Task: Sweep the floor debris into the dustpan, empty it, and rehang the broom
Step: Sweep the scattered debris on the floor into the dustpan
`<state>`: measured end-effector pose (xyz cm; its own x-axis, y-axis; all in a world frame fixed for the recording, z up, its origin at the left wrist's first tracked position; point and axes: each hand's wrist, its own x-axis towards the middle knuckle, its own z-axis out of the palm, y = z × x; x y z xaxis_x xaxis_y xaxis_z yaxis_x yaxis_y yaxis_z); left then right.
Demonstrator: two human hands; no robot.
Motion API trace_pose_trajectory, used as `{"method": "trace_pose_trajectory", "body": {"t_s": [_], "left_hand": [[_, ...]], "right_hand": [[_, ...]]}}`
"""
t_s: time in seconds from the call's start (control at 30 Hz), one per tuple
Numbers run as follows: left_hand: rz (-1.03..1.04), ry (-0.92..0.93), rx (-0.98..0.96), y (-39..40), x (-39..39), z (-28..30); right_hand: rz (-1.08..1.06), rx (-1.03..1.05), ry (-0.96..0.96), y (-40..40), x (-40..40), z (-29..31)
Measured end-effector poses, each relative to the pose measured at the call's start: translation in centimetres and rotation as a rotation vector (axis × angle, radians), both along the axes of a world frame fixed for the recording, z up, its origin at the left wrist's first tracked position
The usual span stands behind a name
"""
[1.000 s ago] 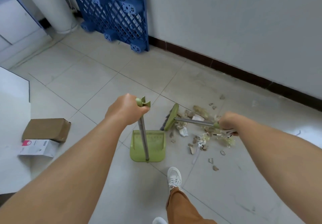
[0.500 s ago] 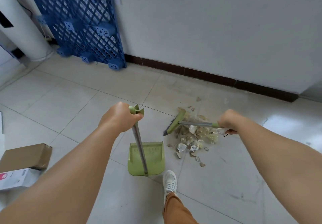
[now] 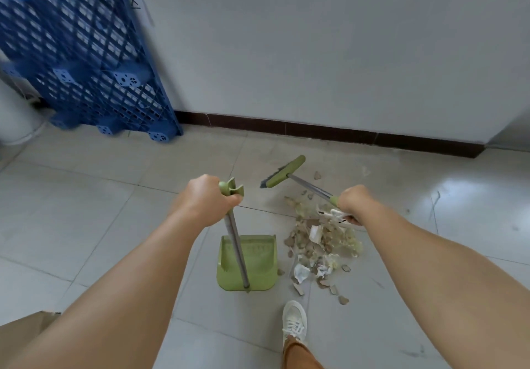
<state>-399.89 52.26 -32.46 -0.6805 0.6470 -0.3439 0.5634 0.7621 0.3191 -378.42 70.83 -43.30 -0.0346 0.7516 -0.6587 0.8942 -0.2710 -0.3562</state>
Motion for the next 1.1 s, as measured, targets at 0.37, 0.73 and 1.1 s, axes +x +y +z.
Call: {"method": "trace_pose_trajectory", "body": {"t_s": [0.37,0.73,1.1], "left_hand": [[-0.073,-0.007,-0.022,13.2,-8.8,-3.1],[-0.263,0.017,-0.055,17.2,-11.6,-3.4],[-0.534,0.0,-0.002,10.1,-15.1,-0.7]], "right_hand": [[0.057,-0.196,-0.074,11.9,-9.1,-1.4],[0.129,-0.225,-0.19,7.7,-9.0,-1.8],[-0.189,-0.309,-0.185,-7.8,-10.4,-0.7]]}}
